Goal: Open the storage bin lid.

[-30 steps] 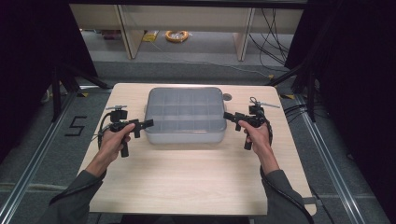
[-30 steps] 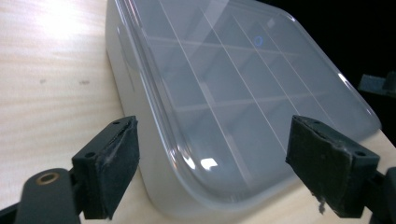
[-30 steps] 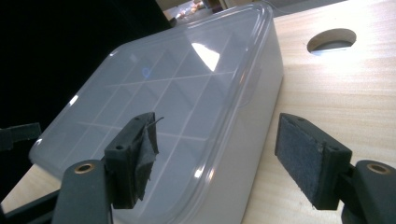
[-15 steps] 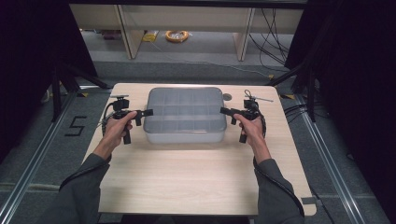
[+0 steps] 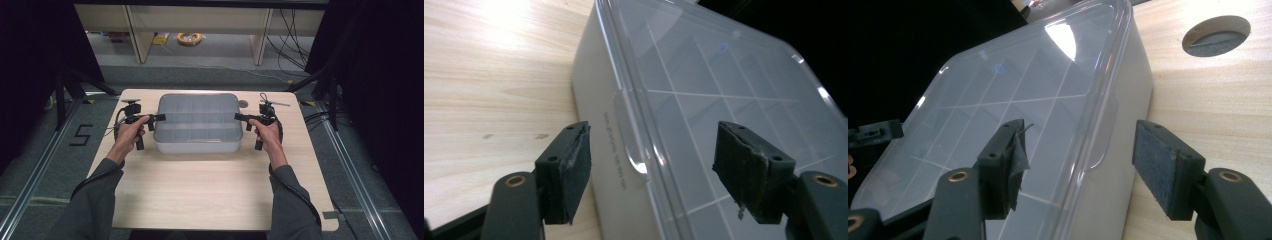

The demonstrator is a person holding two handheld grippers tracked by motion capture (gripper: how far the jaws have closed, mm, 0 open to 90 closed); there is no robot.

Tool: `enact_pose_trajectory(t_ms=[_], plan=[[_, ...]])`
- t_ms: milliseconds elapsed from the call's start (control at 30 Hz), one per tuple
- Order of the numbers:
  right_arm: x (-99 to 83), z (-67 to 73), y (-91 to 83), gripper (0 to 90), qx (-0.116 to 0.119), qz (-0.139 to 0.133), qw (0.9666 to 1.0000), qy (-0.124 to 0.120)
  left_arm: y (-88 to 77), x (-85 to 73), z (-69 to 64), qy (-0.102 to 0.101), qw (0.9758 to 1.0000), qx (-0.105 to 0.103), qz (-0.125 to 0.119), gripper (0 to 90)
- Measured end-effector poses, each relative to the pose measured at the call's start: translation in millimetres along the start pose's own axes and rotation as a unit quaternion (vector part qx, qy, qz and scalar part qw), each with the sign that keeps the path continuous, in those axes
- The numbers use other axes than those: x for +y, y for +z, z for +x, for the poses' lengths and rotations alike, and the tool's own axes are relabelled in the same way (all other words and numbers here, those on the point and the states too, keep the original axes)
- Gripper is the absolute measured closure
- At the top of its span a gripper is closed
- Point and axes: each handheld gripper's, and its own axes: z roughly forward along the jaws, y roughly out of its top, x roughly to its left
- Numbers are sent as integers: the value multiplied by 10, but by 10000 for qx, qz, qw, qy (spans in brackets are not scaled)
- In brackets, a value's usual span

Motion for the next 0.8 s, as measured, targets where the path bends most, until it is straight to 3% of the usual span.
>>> enact_pose_trajectory(t_ms=[33,100,133,167,333,367,400,467,567,600,700,733,767,800], plan=[[-3,28,5,398,27,74,9997,235,16,-3,-2,15,10000,26,16,315],[2,-12,28,407,-16,9,10000,-22,45,-6,-8,-31,10000,-4,36,314],[2,-15,33,418,16,25,10000,7,53,-2,-16,-21,10000,-3,27,321],[2,-48,65,440,54,-75,9997,-207,71,2,-37,-49,10000,-26,18,341],[3,-27,76,477,127,-56,9998,-130,100,5,-93,-29,10000,86,15,329],[1,-11,70,485,143,-10,9999,-36,99,5,-128,-23,9998,196,35,324],[-6,-7,71,540,119,29,9999,65,94,19,-146,125,9995,286,21,333],[-11,-12,73,557,134,-18,9999,91,91,26,-156,121,9993,356,-41,384],[-19,13,62,587,55,-61,9999,127,87,23,-193,166,9986,497,-104,390],[-22,40,53,595,62,-23,9993,360,86,21,-196,162,9985,502,-124,393],[-12,11,32,618,112,-136,9995,248,70,19,-171,28,9986,483,-209,422],[-5,0,15,629,132,-243,9995,132,54,19,-177,-109,9985,478,-258,444],[-5,0,15,629,132,-243,9995,132,54,19,-177,-109,9985,478,-258,450],[-8,26,6,630,143,-198,9993,291,41,24,-183,-125,9983,492,-300,450]])
